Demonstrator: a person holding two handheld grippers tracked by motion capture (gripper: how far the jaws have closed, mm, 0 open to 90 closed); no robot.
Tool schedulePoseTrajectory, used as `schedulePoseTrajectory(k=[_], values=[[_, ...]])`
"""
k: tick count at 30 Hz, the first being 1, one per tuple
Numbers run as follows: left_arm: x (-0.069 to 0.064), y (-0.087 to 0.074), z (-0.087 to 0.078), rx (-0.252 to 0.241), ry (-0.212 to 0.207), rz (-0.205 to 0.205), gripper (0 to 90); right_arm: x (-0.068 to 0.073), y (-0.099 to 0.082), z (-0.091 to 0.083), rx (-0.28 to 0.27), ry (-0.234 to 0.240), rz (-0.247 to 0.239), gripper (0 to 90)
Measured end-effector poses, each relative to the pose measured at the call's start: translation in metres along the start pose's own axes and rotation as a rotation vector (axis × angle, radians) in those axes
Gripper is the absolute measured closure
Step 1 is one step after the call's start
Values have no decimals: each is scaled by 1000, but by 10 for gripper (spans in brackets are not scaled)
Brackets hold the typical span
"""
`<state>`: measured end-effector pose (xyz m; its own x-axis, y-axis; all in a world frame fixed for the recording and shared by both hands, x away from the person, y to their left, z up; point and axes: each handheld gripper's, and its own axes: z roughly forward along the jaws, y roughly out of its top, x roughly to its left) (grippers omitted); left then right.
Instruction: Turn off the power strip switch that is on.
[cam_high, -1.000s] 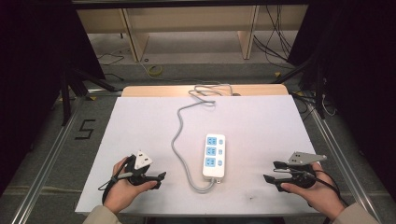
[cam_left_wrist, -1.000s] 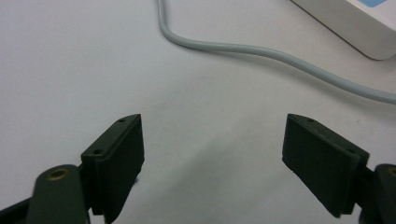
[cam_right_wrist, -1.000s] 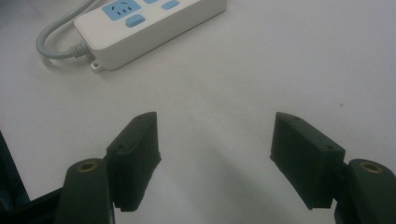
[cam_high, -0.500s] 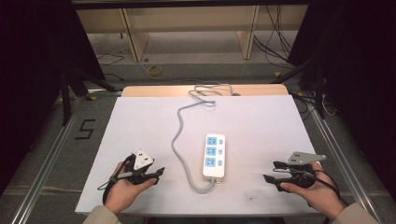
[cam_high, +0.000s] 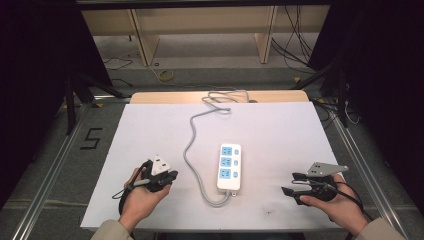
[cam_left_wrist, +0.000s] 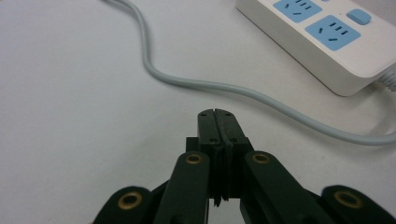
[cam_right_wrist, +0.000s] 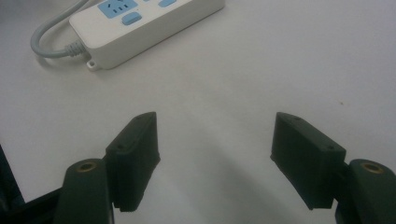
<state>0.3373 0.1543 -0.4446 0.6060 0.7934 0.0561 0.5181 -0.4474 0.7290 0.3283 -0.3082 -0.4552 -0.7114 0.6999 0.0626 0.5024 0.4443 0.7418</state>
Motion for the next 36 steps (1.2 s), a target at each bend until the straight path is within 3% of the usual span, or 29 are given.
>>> schedulePoseTrajectory(k=[9,22,36], values=[[-6,13,7,-13,-20,-7,897,0,0,0,1,-4,0,310],[-23,37,24,-13,-63,39,897,1,0,3,9,1,11,302],[-32,53,36,-14,-84,60,898,2,1,5,7,6,4,298]])
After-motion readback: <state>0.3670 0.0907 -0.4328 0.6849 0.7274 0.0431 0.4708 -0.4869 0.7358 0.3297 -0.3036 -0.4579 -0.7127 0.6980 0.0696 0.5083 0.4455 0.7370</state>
